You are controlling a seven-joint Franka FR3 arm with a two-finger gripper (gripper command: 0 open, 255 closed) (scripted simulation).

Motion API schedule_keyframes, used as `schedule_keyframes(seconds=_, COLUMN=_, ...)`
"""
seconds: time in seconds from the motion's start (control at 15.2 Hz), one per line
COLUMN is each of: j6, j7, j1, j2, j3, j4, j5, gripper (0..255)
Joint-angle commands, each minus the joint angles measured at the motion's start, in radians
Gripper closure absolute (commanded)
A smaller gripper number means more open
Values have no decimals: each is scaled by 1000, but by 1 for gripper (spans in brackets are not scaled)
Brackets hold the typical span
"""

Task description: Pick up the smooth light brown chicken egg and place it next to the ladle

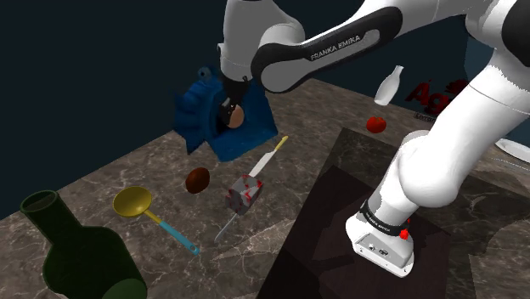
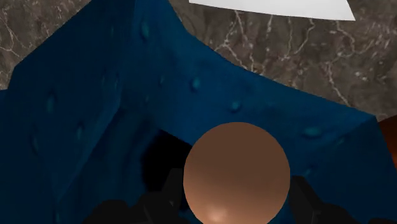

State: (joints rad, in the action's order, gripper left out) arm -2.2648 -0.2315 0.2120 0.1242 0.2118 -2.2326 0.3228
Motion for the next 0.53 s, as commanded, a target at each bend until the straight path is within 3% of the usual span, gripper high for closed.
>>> schedule_keyframes(seconds=0.0, j6=19, j7=-53, j1=21, j2=-21, j3=31, j4=27, j5=8, gripper=255)
schedule_keyframes(seconds=0.46, j6=108, j7=-229, j1=98, j2=-130, j3=126, j4=164, j5=49, gripper=255)
